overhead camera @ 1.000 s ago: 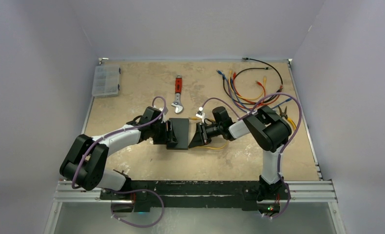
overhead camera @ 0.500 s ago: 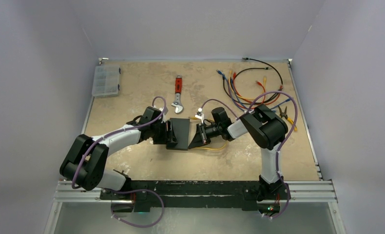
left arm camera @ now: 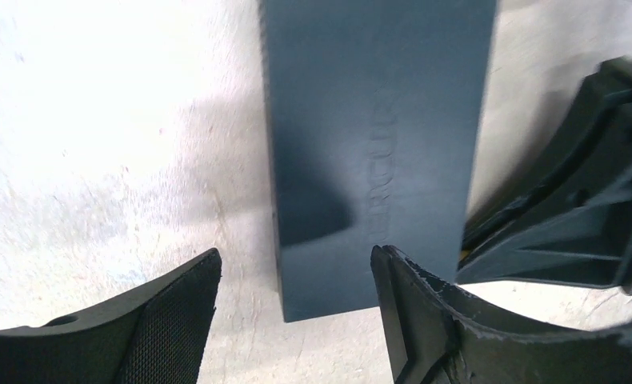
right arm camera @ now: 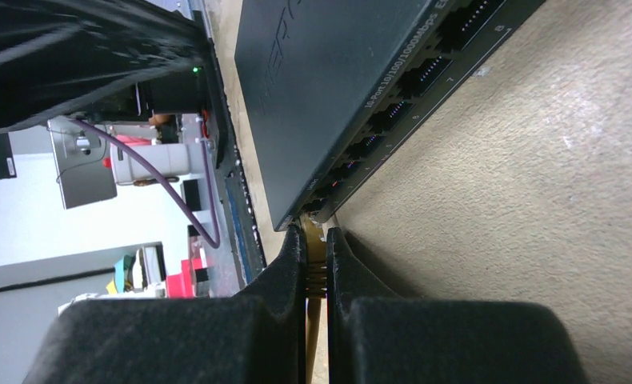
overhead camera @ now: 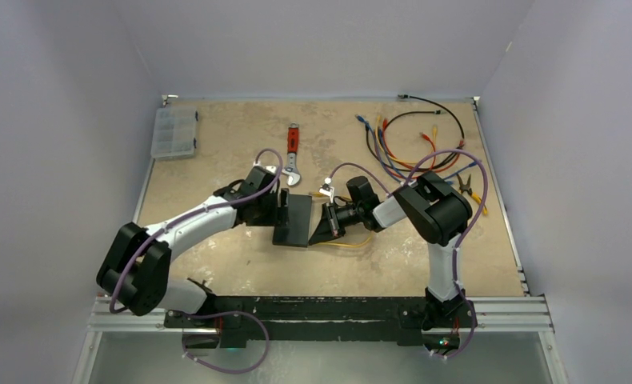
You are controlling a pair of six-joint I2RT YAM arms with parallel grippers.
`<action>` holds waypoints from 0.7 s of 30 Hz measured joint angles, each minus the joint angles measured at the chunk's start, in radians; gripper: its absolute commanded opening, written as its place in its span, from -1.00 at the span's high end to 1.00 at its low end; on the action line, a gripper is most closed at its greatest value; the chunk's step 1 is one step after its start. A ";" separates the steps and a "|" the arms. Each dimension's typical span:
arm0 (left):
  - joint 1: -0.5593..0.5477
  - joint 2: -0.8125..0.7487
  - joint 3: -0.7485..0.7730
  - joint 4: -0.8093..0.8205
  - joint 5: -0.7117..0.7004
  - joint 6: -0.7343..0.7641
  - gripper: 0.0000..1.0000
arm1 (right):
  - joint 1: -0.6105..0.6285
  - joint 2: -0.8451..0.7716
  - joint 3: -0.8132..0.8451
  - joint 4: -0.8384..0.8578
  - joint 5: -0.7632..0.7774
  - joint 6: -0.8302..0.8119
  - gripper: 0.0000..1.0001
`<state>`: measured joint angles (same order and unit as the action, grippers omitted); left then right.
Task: Pull the plug from the switch port
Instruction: Pull the connector from the switch port.
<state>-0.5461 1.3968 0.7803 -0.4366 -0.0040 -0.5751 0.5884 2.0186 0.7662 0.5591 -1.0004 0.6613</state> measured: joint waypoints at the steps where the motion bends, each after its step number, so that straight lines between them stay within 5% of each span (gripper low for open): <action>1: -0.014 0.000 0.024 -0.011 -0.023 0.004 -0.39 | 0.000 0.000 0.000 0.000 0.000 0.000 1.00; 21: -0.240 0.206 0.209 -0.021 -0.173 0.018 -0.52 | 0.000 -0.002 -0.003 0.002 0.004 -0.001 1.00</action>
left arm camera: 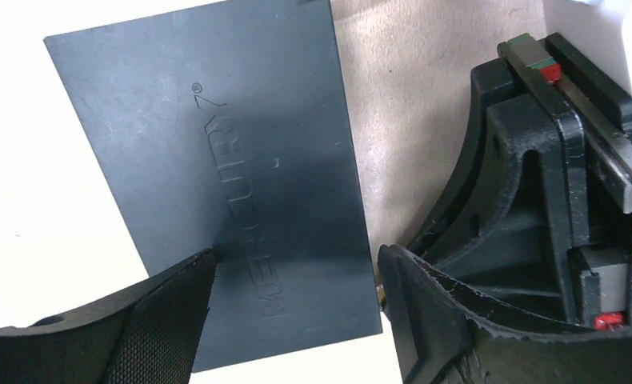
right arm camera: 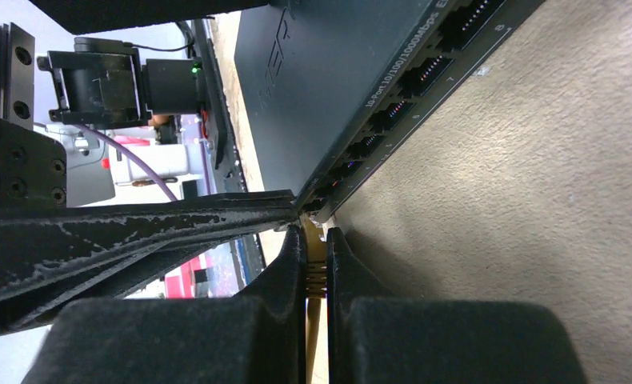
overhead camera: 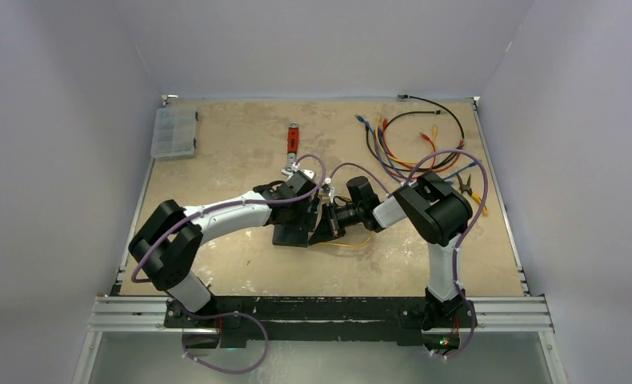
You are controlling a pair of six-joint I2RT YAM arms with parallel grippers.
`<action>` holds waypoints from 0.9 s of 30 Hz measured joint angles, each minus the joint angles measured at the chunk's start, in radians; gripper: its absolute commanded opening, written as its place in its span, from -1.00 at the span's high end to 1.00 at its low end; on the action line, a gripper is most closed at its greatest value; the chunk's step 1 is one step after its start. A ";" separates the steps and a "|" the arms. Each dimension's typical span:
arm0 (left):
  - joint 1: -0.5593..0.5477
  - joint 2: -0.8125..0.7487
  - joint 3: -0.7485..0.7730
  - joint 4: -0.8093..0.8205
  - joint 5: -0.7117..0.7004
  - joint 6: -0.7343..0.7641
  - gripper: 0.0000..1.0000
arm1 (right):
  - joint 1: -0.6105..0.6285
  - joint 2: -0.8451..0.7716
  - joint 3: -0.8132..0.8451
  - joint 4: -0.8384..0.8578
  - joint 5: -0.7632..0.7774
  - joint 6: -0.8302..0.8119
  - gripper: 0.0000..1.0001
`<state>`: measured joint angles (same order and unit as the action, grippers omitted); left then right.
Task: Pull the plug from the switch port
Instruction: Pull the connector from the switch port.
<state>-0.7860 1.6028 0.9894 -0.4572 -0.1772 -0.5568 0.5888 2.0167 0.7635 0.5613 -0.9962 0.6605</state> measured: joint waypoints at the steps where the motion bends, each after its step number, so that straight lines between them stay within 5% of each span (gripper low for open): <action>1: -0.009 0.011 0.002 0.000 -0.010 0.000 -0.52 | 0.000 0.000 0.000 0.000 0.000 0.000 1.00; 15: -0.088 0.098 0.052 -0.014 -0.238 -0.002 -0.50 | 0.005 -0.019 -0.003 -0.013 0.013 -0.006 1.00; 27: -0.106 0.100 0.041 -0.010 -0.278 -0.011 -0.37 | 0.008 -0.064 -0.014 -0.066 0.068 -0.037 1.00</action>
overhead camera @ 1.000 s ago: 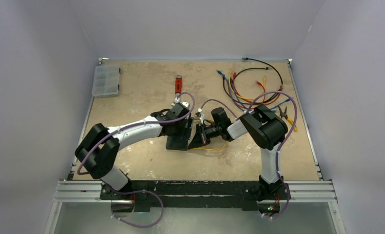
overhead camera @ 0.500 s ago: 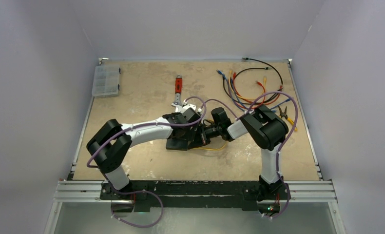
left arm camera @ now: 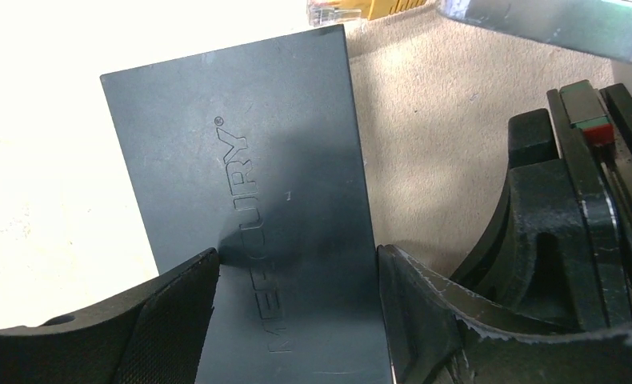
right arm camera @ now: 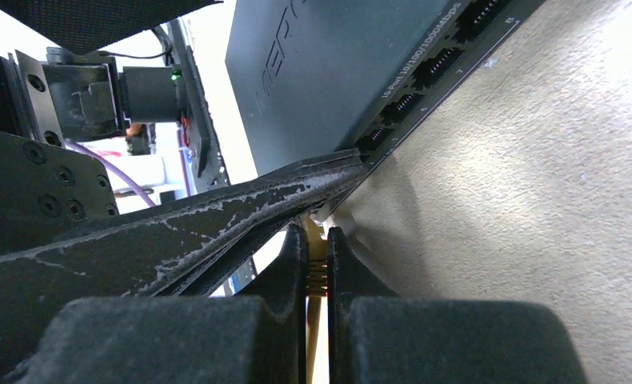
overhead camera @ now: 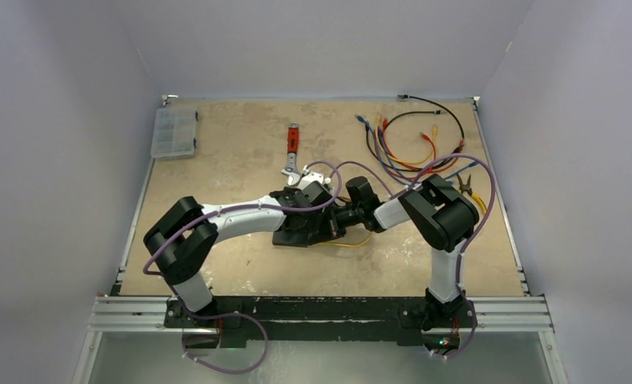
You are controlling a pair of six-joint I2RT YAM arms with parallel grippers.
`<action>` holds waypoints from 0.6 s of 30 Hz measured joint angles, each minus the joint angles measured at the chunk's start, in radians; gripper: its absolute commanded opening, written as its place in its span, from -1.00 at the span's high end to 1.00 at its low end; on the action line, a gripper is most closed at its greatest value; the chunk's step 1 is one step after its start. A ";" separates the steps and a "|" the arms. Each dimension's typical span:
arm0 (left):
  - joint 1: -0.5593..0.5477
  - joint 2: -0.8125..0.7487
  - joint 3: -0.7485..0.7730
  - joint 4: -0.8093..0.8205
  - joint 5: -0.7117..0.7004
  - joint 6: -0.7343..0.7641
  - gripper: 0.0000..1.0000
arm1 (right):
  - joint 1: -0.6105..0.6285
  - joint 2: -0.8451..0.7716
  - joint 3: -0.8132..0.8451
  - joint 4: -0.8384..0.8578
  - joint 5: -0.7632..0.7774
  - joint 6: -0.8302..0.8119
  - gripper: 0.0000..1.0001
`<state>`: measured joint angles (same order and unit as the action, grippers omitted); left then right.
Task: Pull the plug from the switch port
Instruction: Pull the connector from the switch port, then place the connector at the center of the board.
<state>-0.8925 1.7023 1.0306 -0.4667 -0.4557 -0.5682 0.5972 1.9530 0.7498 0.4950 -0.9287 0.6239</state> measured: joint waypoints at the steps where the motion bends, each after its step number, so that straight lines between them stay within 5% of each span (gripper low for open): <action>1: 0.000 -0.001 -0.002 0.003 -0.002 0.000 -0.36 | 0.000 -0.004 -0.002 -0.005 0.004 -0.003 1.00; 14: -0.001 0.005 -0.027 0.009 -0.095 0.007 -0.28 | -0.054 -0.103 -0.046 -0.140 0.050 -0.078 1.00; 18: 0.001 0.005 -0.028 0.007 -0.097 0.013 -0.41 | -0.055 -0.135 -0.040 -0.212 0.103 -0.119 0.48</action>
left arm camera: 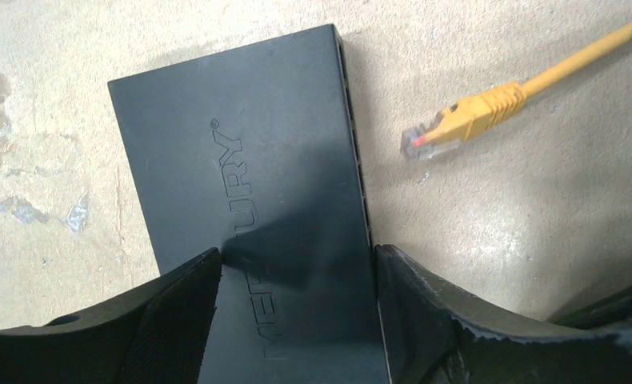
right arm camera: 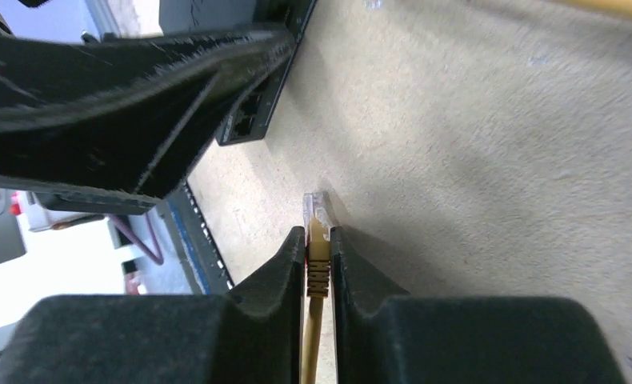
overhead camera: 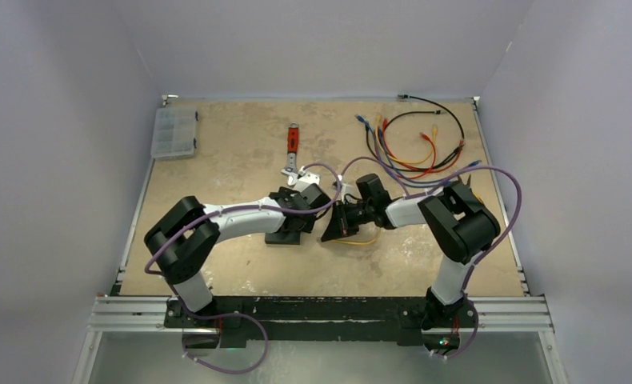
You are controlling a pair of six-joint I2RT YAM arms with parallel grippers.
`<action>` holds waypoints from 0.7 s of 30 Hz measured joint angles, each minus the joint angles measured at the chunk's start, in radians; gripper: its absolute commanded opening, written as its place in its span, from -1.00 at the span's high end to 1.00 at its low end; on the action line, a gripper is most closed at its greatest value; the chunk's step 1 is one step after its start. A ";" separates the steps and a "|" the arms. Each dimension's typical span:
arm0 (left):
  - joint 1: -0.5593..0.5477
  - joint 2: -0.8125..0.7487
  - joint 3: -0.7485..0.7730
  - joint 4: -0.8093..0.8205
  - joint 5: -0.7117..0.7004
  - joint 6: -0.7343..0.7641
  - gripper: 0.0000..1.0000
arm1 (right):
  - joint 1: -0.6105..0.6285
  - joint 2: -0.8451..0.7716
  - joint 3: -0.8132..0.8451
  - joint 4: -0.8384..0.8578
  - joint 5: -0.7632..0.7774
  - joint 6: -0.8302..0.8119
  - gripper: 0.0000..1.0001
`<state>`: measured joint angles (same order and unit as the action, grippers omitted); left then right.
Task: Pull the plug from the switch port
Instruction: Place the connector at the center of the board, then pick up the connector from the center of the board.
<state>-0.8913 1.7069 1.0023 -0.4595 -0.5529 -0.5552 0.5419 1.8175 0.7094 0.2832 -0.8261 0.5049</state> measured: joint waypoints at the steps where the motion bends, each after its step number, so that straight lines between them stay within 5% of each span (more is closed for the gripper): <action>1: 0.001 -0.001 -0.001 0.001 0.003 0.002 -0.45 | 0.000 -0.015 0.005 -0.023 0.024 -0.013 0.35; 7: 0.017 -0.060 -0.029 -0.007 0.100 0.018 -0.60 | 0.000 -0.118 0.055 -0.129 0.163 -0.097 -0.04; 15: 0.055 -0.203 -0.036 0.003 0.274 0.019 -0.66 | 0.013 -0.193 0.089 -0.253 0.303 -0.179 0.00; 21: 0.222 -0.315 -0.105 0.075 0.456 0.019 -0.68 | 0.063 -0.225 0.090 -0.370 0.397 -0.207 0.07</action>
<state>-0.6697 1.3922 0.8970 -0.3847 -0.0967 -0.5358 0.6048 1.5929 0.7990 -0.0868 -0.4294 0.2981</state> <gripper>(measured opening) 0.829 0.482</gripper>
